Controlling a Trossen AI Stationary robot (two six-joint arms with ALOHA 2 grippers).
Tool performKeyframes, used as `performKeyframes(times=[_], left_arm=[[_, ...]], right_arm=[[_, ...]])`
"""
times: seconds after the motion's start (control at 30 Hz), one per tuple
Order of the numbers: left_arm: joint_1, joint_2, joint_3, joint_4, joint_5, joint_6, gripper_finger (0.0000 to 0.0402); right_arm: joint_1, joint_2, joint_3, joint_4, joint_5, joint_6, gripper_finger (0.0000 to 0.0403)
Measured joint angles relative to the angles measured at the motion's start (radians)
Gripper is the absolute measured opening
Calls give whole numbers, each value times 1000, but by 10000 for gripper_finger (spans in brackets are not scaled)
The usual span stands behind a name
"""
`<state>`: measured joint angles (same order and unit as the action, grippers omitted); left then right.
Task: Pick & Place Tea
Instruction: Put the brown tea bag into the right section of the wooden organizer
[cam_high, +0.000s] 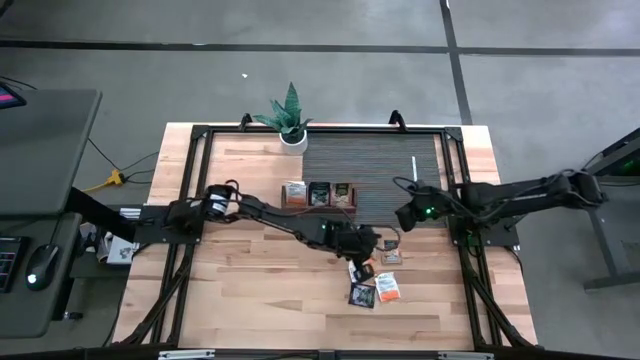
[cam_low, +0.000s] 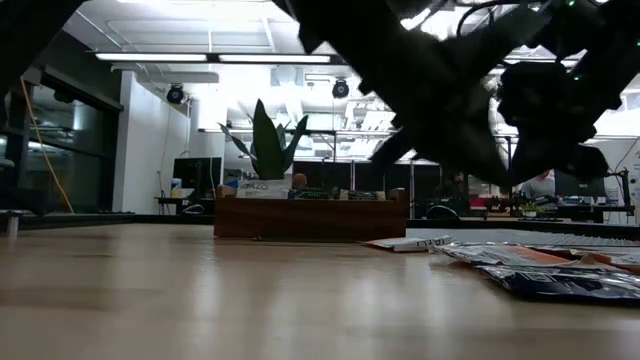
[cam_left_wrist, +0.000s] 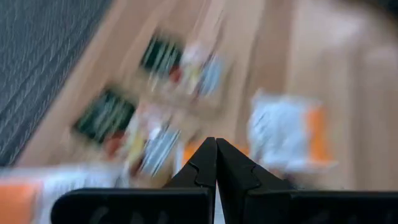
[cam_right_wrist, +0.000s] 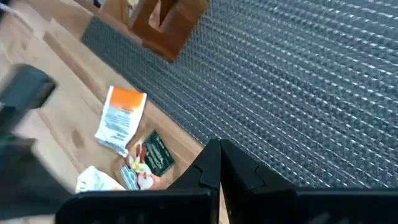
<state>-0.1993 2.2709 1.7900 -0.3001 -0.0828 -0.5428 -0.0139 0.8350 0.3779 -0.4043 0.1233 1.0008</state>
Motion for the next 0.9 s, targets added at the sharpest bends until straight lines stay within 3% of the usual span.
performKeyframes(times=[0.9], left_arm=[[3,68,-2,-38,-14,-55,0]], right_arm=[[2,58,0,43,-102,-28,0]])
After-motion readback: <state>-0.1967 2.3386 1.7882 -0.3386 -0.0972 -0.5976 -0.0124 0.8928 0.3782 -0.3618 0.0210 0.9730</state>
